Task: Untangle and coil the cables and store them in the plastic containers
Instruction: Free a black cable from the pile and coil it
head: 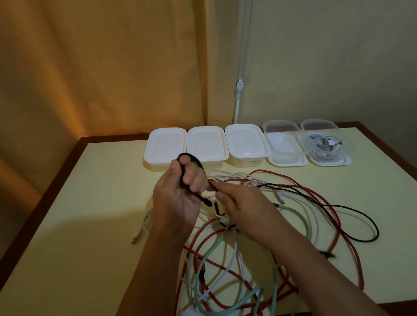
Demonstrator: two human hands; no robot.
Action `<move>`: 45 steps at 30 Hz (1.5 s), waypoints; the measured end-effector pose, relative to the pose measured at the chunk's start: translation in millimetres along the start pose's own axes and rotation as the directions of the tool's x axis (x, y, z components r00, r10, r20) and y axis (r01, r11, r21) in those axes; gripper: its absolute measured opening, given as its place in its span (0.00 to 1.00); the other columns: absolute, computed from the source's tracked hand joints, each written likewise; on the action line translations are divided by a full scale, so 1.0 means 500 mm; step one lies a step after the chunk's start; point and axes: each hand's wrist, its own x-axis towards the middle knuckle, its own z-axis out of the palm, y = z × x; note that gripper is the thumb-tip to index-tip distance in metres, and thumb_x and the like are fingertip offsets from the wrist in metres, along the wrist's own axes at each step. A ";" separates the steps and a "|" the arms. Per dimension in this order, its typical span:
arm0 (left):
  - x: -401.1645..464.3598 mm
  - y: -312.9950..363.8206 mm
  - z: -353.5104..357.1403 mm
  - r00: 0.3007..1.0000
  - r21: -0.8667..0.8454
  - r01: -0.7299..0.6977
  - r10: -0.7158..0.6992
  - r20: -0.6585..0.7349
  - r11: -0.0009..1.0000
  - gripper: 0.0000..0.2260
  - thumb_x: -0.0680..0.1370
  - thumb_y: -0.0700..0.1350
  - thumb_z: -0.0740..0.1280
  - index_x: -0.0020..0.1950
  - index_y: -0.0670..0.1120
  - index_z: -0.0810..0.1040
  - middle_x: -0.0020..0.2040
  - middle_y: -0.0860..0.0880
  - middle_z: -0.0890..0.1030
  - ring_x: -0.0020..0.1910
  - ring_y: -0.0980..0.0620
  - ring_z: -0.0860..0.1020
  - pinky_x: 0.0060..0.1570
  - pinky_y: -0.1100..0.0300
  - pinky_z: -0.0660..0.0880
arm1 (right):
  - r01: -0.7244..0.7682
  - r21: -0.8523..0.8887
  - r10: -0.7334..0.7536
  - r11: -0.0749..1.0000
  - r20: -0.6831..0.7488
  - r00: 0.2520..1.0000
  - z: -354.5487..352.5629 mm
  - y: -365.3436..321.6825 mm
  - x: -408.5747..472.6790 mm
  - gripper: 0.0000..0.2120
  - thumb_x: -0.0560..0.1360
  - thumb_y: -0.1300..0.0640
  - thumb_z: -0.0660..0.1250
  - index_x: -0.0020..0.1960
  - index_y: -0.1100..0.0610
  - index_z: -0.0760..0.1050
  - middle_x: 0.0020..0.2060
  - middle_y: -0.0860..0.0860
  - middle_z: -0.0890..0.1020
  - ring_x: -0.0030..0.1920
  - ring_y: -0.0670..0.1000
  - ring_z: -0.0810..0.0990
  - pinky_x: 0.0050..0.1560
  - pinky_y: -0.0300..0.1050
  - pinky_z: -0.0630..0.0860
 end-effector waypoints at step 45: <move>-0.019 -0.038 0.010 0.960 0.953 -0.012 0.271 -0.074 0.302 0.08 0.84 0.47 0.58 0.47 0.49 0.71 0.28 0.51 0.78 0.26 0.60 0.76 0.33 0.60 0.75 | 0.056 0.072 -0.040 0.996 -0.211 0.977 -0.039 -0.025 -0.003 0.06 0.77 0.58 0.71 0.51 0.52 0.87 0.39 0.50 0.85 0.40 0.45 0.79 0.44 0.39 0.74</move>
